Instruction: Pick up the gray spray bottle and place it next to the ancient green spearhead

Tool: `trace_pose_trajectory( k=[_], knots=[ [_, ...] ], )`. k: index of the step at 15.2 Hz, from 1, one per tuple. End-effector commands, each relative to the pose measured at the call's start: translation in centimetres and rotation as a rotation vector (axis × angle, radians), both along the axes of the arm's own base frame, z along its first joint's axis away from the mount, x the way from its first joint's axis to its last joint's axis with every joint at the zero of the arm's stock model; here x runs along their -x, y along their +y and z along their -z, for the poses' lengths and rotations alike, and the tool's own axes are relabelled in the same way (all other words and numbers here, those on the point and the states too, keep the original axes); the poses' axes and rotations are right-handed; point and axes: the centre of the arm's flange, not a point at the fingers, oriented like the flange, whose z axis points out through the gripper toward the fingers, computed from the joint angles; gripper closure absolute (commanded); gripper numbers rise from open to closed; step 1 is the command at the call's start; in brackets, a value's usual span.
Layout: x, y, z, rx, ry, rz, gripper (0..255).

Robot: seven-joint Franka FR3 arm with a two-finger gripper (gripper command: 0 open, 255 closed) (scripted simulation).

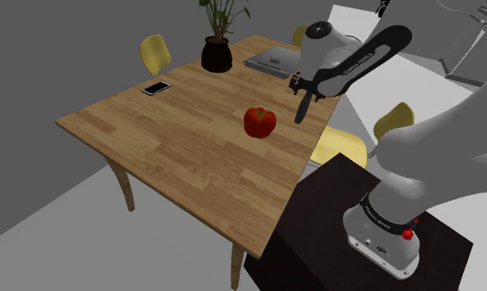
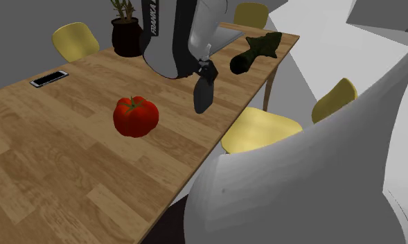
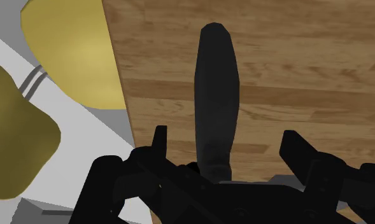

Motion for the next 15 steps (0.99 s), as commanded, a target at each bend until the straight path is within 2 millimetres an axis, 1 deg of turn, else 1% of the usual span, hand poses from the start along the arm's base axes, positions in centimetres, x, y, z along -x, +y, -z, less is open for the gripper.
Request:
trace_pose_trajectory(
  k=[1, 6, 13, 14, 15],
  knots=[
    [-0.3, -0.7, 1.0, 0.003, -0.006, 0.008, 0],
    [-0.7, -1.9, 3.0, 0.003, -0.006, 0.008, 0],
    [-0.7, -1.9, 3.0, 0.003, -0.006, 0.008, 0],
    [-0.7, -1.9, 3.0, 0.003, -0.006, 0.008, 255],
    [-0.7, -1.9, 3.0, 0.003, -0.006, 0.008, 255]
  ],
)
